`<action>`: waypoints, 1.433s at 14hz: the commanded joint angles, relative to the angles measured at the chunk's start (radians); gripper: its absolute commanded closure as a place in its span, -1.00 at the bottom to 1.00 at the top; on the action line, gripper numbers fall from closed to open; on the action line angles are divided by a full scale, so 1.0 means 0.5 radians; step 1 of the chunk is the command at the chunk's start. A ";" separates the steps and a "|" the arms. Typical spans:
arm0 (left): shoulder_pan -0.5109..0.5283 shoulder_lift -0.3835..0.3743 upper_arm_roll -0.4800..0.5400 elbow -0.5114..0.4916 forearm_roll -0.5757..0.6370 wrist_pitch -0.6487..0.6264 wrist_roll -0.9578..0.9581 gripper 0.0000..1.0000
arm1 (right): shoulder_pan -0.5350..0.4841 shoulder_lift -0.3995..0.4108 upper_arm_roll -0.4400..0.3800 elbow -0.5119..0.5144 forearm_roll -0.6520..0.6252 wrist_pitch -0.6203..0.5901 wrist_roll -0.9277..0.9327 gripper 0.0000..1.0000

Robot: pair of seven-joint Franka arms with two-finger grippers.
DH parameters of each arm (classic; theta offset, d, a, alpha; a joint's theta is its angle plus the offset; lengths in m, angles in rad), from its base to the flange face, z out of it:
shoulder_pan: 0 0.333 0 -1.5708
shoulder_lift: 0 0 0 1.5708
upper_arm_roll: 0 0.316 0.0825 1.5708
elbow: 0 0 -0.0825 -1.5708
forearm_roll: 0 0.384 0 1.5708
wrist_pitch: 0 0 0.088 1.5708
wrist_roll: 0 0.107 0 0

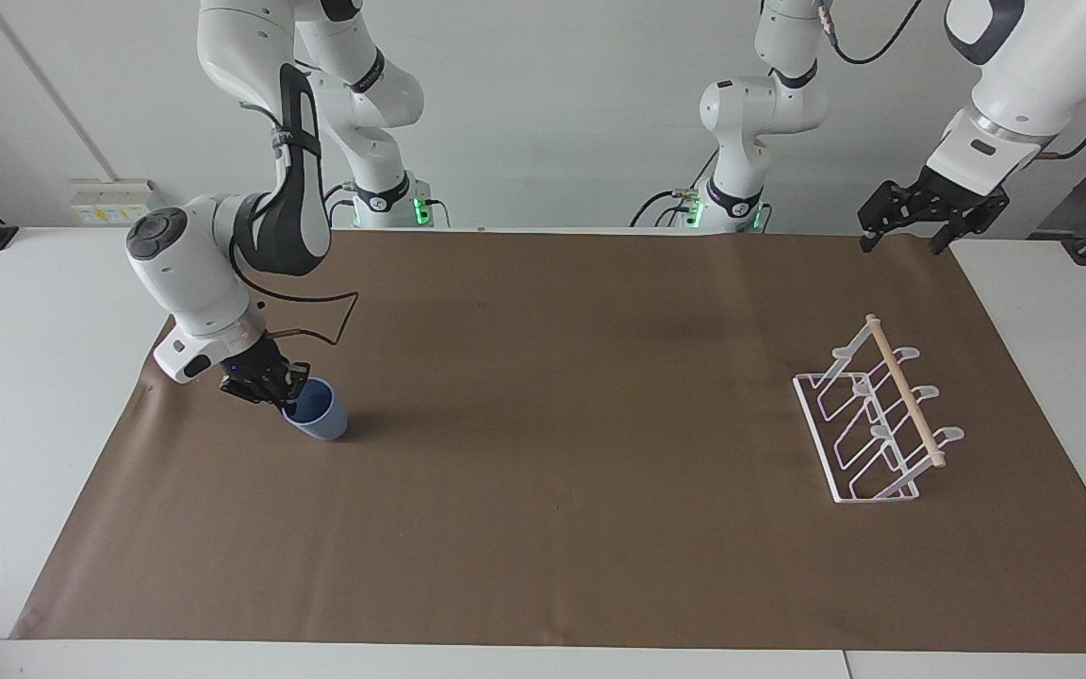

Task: Hang cup on cup holder
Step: 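Lift the blue cup with the right gripper and carry it toward the rack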

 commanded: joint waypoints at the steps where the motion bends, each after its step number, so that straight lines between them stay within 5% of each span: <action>1: 0.014 -0.030 -0.011 -0.012 0.034 -0.023 0.012 -1.00 | -0.005 -0.011 0.068 0.207 0.095 -0.210 -0.079 1.00; 12: 0.014 -0.030 -0.011 -0.012 0.034 -0.023 0.012 -1.00 | 0.013 -0.084 0.115 0.321 1.307 -0.566 -0.297 1.00; 20: 0.014 -0.030 -0.011 -0.012 0.034 -0.023 0.012 -1.00 | 0.175 -0.265 0.158 -0.034 2.358 -0.589 -0.413 1.00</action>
